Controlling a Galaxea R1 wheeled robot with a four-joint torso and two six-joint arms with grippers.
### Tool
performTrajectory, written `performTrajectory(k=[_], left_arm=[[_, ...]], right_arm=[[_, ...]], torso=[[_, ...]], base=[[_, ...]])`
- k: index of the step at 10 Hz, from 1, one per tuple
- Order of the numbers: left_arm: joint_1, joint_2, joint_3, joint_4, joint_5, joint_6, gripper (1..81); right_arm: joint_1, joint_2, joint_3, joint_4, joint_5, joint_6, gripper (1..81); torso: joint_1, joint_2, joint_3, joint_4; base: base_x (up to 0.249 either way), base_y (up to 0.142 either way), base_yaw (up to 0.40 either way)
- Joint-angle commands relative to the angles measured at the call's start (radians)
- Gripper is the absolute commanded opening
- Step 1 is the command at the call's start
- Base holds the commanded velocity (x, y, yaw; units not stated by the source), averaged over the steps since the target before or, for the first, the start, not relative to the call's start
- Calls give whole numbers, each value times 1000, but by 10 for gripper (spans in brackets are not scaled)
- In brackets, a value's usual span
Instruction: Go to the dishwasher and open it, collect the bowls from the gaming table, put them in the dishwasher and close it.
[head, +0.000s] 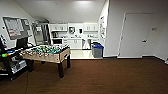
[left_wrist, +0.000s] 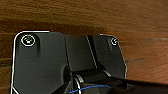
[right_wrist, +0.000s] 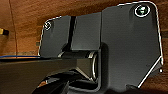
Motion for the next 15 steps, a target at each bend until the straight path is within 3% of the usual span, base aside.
performTrajectory(k=[1, 15], left_arm=[[-64, -11, 13, 6, 38, -3, 811], [-64, -11, 12, 9, 38, -1, 811]], right_arm=[[57, 4, 7, 9, -46, 0, 811], [50, 12, -3, 9, -34, 0, 811]], torso=[[1, 0, 0, 0], [1, 0, 0, 0]], base=[[162, 0, 0], [165, 0, 0]])
